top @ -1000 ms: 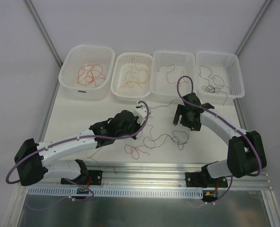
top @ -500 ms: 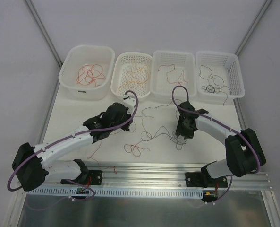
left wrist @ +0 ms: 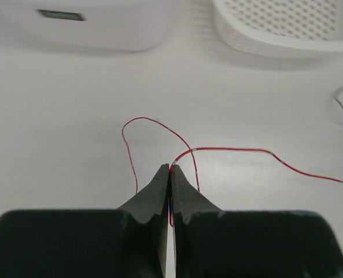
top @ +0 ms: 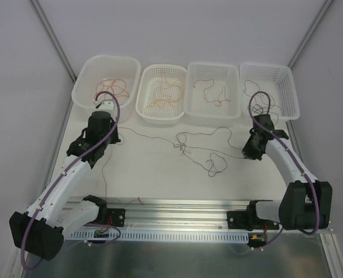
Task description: Untangle the cables
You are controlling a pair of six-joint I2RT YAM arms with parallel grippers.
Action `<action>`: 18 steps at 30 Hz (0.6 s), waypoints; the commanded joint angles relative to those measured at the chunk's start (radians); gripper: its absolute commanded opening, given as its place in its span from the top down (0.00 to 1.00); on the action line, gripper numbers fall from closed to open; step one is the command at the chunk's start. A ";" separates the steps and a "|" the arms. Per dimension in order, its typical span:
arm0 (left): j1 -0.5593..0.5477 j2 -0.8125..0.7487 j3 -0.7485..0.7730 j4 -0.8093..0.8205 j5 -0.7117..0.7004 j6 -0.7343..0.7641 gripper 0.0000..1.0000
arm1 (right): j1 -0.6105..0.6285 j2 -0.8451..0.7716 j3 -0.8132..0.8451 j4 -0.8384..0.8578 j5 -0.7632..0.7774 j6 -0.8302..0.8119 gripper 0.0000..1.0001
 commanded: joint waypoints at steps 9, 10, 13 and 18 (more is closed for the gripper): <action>0.524 -0.051 0.029 -0.143 0.047 -0.086 1.00 | -0.405 -0.193 0.393 -0.155 -0.116 -0.054 0.99; 0.543 -0.049 0.027 -0.143 0.051 -0.086 1.00 | -0.425 -0.198 0.400 -0.152 -0.121 -0.053 0.99; 0.650 -0.048 0.027 -0.141 0.074 -0.110 1.00 | -0.520 -0.197 0.434 -0.155 -0.215 -0.054 0.99; 0.757 -0.035 0.033 -0.127 0.159 -0.187 1.00 | -0.632 -0.206 0.466 -0.139 -0.292 -0.002 0.99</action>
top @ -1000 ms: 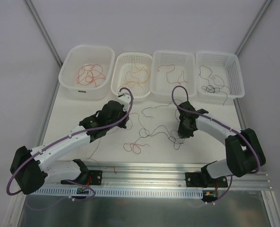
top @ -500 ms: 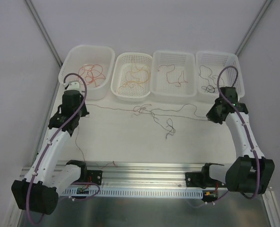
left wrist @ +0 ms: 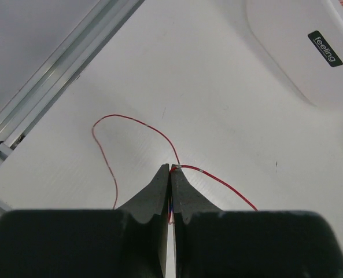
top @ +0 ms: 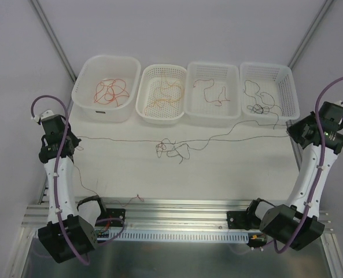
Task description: Untangle the cables
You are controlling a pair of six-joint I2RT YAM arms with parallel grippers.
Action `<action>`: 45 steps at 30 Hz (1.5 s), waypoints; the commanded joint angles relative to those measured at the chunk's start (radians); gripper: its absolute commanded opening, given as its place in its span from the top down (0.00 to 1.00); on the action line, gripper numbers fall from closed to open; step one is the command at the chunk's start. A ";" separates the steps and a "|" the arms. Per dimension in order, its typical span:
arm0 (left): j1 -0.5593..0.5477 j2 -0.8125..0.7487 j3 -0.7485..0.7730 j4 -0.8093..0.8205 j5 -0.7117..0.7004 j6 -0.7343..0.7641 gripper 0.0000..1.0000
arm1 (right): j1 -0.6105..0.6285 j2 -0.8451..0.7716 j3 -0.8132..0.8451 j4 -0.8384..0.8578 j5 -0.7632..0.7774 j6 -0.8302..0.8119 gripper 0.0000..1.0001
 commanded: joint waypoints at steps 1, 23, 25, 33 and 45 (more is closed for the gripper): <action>0.049 0.002 0.029 0.008 0.055 -0.070 1.00 | -0.057 -0.009 0.063 0.004 -0.112 0.050 0.99; -0.206 -0.026 -0.185 0.063 0.232 -0.070 0.99 | 0.290 -0.054 -0.306 0.033 0.029 -0.067 0.92; -0.242 -0.024 -0.215 0.062 0.261 -0.081 0.91 | 0.316 -0.051 -0.348 0.019 0.056 -0.083 0.81; -0.335 -0.079 -0.168 -0.009 0.433 -0.001 0.26 | 0.534 -0.127 -0.271 -0.063 0.214 -0.165 0.16; -0.663 -0.059 -0.037 -0.015 0.431 0.001 0.11 | 0.824 0.017 -0.254 0.117 -0.043 -0.273 0.17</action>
